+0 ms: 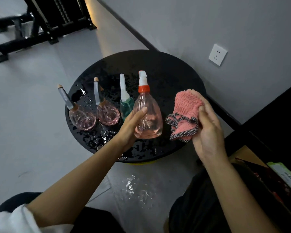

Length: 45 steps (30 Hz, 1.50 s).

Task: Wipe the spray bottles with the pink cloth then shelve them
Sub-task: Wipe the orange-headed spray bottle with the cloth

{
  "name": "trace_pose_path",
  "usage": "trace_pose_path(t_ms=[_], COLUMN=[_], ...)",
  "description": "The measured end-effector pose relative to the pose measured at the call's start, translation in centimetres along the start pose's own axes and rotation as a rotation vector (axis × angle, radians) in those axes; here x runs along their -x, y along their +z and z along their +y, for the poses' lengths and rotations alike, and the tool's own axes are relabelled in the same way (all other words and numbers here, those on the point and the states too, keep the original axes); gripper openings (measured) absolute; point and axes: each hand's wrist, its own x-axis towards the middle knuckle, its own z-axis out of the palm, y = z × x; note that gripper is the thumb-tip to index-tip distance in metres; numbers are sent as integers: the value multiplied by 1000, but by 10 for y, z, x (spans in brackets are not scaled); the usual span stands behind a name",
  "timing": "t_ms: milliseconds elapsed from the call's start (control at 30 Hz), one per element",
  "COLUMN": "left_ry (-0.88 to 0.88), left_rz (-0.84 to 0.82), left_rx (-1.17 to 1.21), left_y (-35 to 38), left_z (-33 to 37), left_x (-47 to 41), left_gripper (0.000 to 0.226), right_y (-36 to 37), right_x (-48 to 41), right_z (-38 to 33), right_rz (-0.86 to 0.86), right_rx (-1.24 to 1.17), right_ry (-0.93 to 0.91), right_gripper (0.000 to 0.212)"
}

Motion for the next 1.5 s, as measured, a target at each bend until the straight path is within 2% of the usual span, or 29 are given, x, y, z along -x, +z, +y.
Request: trace_pose_path(t_ms=[133, 267, 367, 467, 567, 700, 933, 1200, 1400, 1500], left_ry=[25, 125, 221, 260, 274, 303, 348, 284, 308, 313], left_rz=[22, 20, 4, 13, 32, 43, 81, 149, 103, 126], left_rx=[35, 89, 117, 145, 166, 150, 129, 166, 129, 148], left_y=[3, 12, 20, 20, 14, 16, 23, 16, 24, 25], left_z=[20, 45, 64, 79, 86, 88, 83, 86, 84, 83], left_x=[29, 60, 85, 108, 124, 141, 152, 151, 156, 160], left_gripper=[104, 80, 53, 54, 55, 53, 52, 57, 52, 50], right_y=[28, 69, 94, 105, 113, 126, 138, 131, 144, 145], right_x=[6, 15, 29, 44, 61, 85, 94, 146, 113, 106], right_z=[-22, -48, -53, -49, -57, -66, -61, -40, -60, -64], right_rz=[-122, -343, -504, -570, -561, -574, -398, -429, -357, -378], right_rx=[209, 587, 852, 1074, 1194, 1128, 1099, 1443, 1377, 1337], right_ry=[-214, -506, -648, -721, -716, -612, -518, -698, -571, -548], right_gripper=[36, 39, 40, 42, 47, 47, 55, 57, 56, 61])
